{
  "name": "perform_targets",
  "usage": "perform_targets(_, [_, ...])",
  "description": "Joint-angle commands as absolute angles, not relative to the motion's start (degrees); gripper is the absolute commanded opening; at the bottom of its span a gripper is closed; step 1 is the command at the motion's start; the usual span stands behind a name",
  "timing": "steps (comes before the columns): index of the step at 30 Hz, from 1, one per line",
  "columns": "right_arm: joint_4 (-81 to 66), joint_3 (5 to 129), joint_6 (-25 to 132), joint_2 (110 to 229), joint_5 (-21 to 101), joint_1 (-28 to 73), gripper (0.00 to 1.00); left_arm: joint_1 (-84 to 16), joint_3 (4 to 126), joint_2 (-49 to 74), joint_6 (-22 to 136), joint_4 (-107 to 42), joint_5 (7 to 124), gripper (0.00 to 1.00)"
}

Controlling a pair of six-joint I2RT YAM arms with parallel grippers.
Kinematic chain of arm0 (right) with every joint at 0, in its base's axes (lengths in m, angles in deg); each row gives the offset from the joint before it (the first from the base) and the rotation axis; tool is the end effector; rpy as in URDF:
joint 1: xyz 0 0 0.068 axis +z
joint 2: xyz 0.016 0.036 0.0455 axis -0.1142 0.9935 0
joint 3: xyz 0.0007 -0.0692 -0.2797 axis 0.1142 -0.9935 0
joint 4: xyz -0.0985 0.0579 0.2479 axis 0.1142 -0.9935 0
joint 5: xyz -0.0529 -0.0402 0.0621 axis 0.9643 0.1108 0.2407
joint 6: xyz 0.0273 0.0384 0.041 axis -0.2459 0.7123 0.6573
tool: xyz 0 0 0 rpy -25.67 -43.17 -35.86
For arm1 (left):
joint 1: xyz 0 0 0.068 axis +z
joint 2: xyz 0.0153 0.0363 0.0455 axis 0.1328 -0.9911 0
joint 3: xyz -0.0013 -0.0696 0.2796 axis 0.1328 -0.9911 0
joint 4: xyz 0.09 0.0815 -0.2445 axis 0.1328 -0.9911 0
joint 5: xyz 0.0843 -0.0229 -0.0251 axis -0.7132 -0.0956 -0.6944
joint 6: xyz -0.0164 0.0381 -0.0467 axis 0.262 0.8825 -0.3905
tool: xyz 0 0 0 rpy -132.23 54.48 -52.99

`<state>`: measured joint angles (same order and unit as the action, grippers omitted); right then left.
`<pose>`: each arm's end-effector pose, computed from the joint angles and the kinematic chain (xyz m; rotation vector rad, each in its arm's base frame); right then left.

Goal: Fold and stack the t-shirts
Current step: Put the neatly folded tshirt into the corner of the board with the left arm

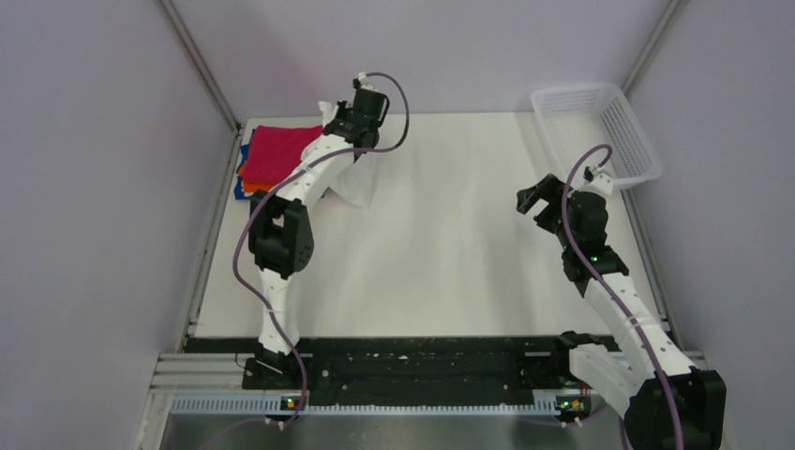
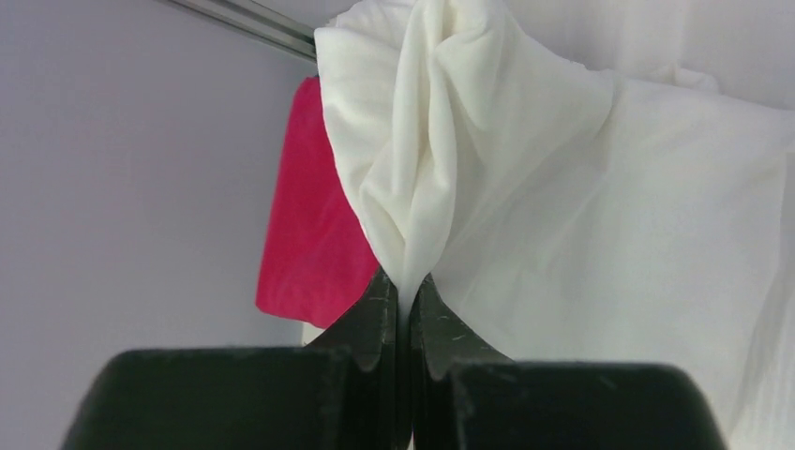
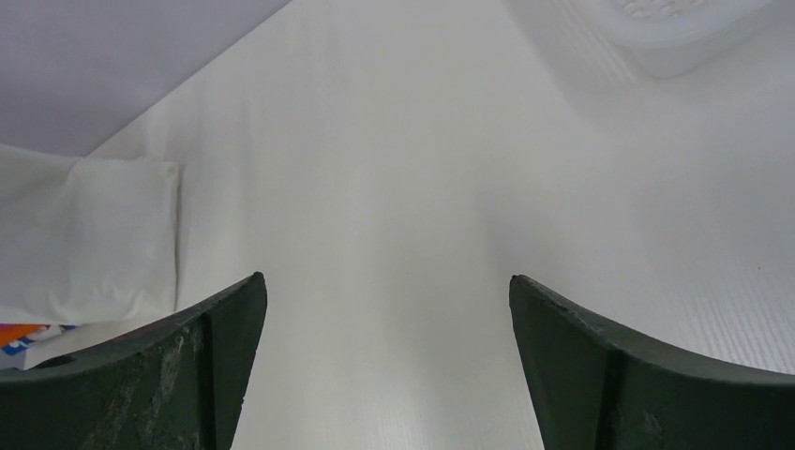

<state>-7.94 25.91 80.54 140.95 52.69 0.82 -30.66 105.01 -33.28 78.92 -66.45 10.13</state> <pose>0.2261 0.0248 0.2734 0.5035 1.8549 0.3995 0.4819 -0.1670 0.3019 0.1950 2.1208 0.7940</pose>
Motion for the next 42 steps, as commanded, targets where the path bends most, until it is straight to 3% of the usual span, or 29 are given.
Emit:
perform_targets(1, [-6.8, 26.0, 79.4, 140.6, 54.4, 0.9, 0.99, -30.0, 108.5, -29.7, 87.5, -59.8, 5.1, 0.0])
perform_targets(7, [-6.8, 25.8, 79.5, 140.8, 54.5, 1.0, 0.99, -29.8, 111.6, -29.9, 92.0, -56.8, 4.3, 0.0])
perform_targets(22, [-8.1, 26.2, 79.5, 141.0, 55.6, 1.0, 0.99, -28.2, 117.5, -27.2, 86.3, -62.5, 10.9, 0.0])
perform_targets(33, [-8.5, 26.7, 79.4, 142.9, 56.9, 0.9, 0.99, -17.8, 120.4, -31.4, 76.4, -69.0, 17.3, 0.0])
perform_targets(42, [-9.2, 27.2, 79.0, 144.6, 58.8, 1.0, 0.99, -5.8, 120.6, -37.0, 69.1, -70.3, 32.0, 0.0])
